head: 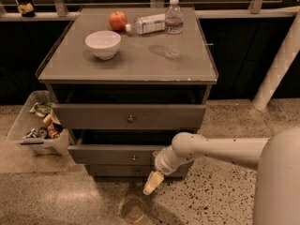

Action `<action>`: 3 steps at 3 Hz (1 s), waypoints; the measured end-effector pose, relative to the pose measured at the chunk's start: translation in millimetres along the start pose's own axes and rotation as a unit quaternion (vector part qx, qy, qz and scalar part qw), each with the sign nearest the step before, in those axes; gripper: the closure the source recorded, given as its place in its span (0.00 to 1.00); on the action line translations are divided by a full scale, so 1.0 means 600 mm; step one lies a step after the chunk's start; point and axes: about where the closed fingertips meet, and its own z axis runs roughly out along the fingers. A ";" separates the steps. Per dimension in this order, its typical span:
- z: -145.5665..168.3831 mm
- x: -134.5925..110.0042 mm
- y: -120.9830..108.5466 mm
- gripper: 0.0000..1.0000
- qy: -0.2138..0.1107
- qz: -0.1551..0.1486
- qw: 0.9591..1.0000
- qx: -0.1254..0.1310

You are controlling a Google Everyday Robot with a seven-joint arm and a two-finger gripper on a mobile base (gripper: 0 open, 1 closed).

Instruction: Close middle drawer

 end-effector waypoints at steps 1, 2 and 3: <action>0.003 -0.011 -0.025 0.00 -0.005 0.003 1.000 0.012; 0.005 -0.019 -0.043 0.00 -0.009 0.006 1.000 0.021; 0.006 -0.021 -0.049 0.00 -0.010 0.006 1.000 0.024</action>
Offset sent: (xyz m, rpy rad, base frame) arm 0.0447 0.0027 0.0040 0.0093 -0.0544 -0.0552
